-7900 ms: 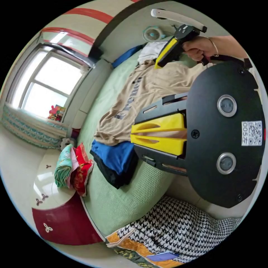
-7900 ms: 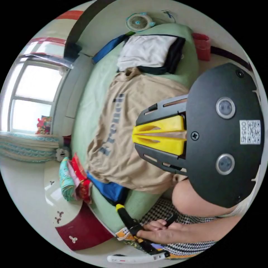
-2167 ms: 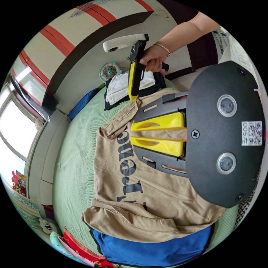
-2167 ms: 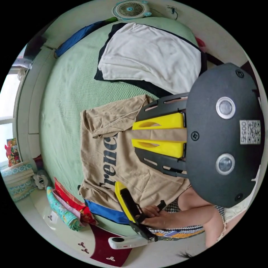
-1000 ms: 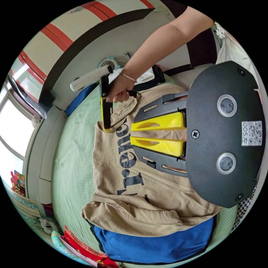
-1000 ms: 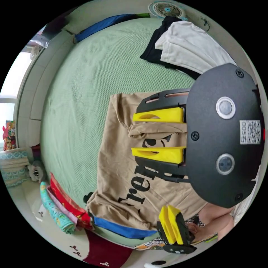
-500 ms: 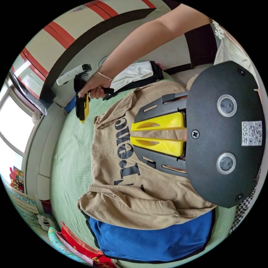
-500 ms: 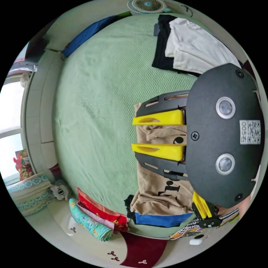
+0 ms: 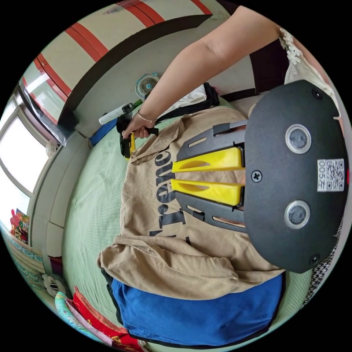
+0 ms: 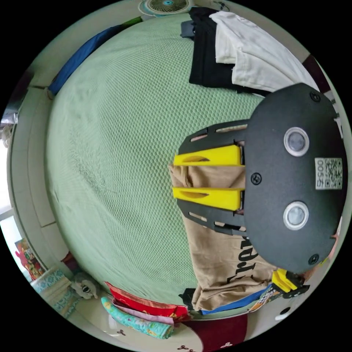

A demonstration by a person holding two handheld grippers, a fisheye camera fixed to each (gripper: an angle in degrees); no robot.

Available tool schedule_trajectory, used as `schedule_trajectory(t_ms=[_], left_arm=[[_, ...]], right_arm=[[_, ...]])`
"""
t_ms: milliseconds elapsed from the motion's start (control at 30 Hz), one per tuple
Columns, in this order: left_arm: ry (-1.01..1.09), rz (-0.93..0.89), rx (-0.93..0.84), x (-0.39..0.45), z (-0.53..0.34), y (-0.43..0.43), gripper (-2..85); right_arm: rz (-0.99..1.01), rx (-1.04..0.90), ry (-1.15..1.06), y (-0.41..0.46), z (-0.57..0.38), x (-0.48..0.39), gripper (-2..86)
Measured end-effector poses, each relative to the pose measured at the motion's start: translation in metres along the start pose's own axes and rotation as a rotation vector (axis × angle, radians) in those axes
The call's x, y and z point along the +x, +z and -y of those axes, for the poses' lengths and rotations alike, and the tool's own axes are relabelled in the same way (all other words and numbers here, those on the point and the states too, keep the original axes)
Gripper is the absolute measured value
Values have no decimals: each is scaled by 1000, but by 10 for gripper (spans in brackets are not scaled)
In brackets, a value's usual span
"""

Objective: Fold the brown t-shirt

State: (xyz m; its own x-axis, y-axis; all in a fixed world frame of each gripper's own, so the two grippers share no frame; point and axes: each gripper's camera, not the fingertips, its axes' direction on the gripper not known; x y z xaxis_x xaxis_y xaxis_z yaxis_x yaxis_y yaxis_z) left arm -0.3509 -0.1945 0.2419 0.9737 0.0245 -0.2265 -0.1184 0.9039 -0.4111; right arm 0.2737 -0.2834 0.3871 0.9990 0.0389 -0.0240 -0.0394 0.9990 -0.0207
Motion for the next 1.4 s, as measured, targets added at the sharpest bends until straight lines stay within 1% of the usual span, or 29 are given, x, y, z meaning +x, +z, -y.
schedule_trajectory(t_ms=[67, 167, 200, 267, 333, 400, 467, 500, 533, 600, 667, 733, 833, 900, 933, 1033, 1067, 1100, 1167, 1233, 1300, 1400], left_arm=[[2, 2, 3, 0, 1, -1, 50], [-6, 4, 7, -3, 1, -3, 50], [-10, 5, 9, -4, 0, -4, 50], [-15, 4, 12, -5, 0, -5, 50], [-14, 5, 12, -5, -1, -5, 49], [-12, 6, 11, -5, -1, -5, 49], [-12, 7, 0, -5, -1, -3, 49], [-13, 9, -8, -5, -2, -1, 49], [-11, 9, -14, -4, -3, 0, 49], [-5, 14, -18, -3, -4, -1, 50], [2, 22, -16, -2, -4, -2, 50], [6, 32, -16, -3, -3, -3, 50], [0, 31, -18, -6, -1, -3, 49], [-2, 25, -20, -8, -1, -3, 49], [-2, 24, -21, -9, 0, -3, 49], [-2, 33, -26, -13, -1, -4, 49], [-3, 34, -25, -14, -2, -5, 49], [-6, 35, -23, -16, -2, -6, 49], [-12, 32, -22, -20, -4, -8, 49], [-25, 31, -18, -25, -5, -10, 49], [-28, 33, -15, -26, -5, -12, 49], [-29, 48, -15, -27, -6, -13, 49]], right_arm=[[3, 56, -45, -14, -7, -10, 9], [40, 204, -170, -51, -37, -25, 0], [60, 226, -194, -58, -47, -27, 0], [142, 285, -312, -84, -97, -32, -2], [153, 273, -382, -89, -137, -32, -1], [149, 206, -406, -76, -170, -27, 4], [124, 38, -412, -41, -194, -18, 16], [139, 44, -405, -40, -197, -15, 19], [207, 75, -379, -48, -199, -8, 34], [260, 77, -336, -63, -193, -2, 49], [222, 177, -391, -91, -190, -9, 69], [187, 204, -421, -103, -181, -19, 73], [191, 157, -490, -98, -164, -48, 83], [163, 117, -561, -84, -158, -70, 93], [118, 87, -589, -72, -155, -84, 95], [29, 45, -630, -45, -151, -108, 67], [1, 54, -628, -42, -151, -113, 28], [-6, 71, -627, -44, -151, -114, 8], [41, 184, -637, -69, -150, -117, -10], [56, 268, -613, -90, -136, -115, -14], [18, 301, -552, -105, -109, -111, -15], [-23, 339, -386, -119, -60, -96, -15]])
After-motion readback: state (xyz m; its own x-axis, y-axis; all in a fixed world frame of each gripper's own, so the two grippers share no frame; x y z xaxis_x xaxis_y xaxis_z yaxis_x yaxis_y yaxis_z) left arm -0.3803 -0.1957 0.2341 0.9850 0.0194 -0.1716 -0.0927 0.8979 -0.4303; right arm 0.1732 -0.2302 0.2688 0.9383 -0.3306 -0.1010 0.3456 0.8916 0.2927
